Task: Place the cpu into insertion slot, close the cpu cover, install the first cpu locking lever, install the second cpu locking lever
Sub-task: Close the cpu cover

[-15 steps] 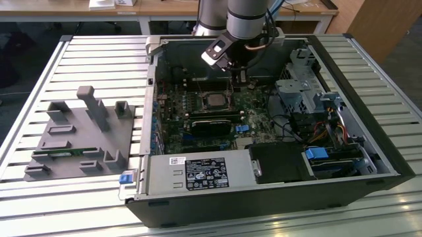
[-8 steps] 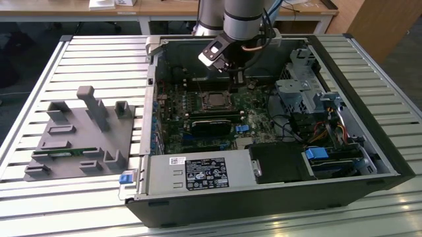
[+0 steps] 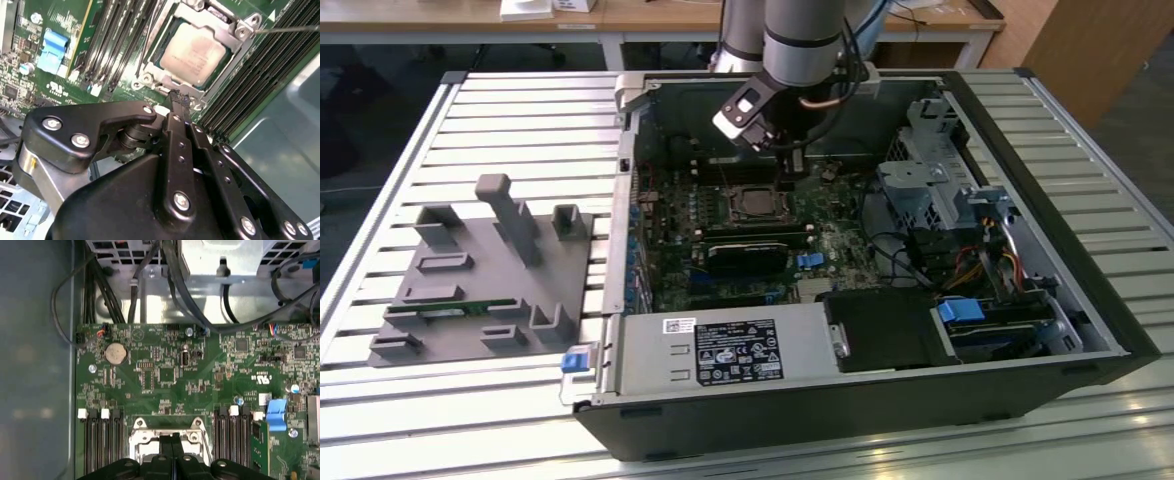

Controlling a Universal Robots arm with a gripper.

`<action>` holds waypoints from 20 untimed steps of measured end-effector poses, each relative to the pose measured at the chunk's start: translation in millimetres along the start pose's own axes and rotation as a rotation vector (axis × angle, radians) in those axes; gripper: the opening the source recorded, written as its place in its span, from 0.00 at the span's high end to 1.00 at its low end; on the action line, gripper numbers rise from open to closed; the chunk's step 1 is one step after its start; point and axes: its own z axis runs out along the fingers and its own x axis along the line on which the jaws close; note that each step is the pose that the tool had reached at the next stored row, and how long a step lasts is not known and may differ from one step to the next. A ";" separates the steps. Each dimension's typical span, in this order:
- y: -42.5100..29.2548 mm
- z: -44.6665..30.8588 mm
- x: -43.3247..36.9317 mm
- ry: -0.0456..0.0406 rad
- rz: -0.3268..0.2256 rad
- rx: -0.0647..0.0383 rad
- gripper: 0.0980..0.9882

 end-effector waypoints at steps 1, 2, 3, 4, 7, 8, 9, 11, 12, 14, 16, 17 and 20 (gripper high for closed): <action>-1.9 0.1 0.0 0.0002 0.000 0.000 0.97; -3.2 0.2 0.0 0.0001 0.000 0.000 0.97; -4.7 0.2 0.0 0.0001 0.000 0.000 0.97; -6.2 0.2 -0.1 0.0002 0.000 0.000 0.97; -9.8 0.1 -0.2 0.0001 0.000 0.000 0.97; -10.4 0.1 -0.2 0.0000 0.000 0.000 0.97; -11.0 0.1 -0.2 0.0002 0.000 0.000 0.97; -13.7 0.0 -0.3 0.0002 0.000 0.000 0.97; -15.4 -0.1 -0.3 0.0002 0.000 0.000 0.97; -18.8 -0.2 -0.3 0.0002 0.000 0.000 0.97; -21.8 -0.3 -0.3 0.0002 0.000 0.000 0.97; -23.1 -0.4 -0.3 0.0002 0.000 0.000 0.97; -26.3 -0.5 -0.4 0.0001 0.000 0.000 0.97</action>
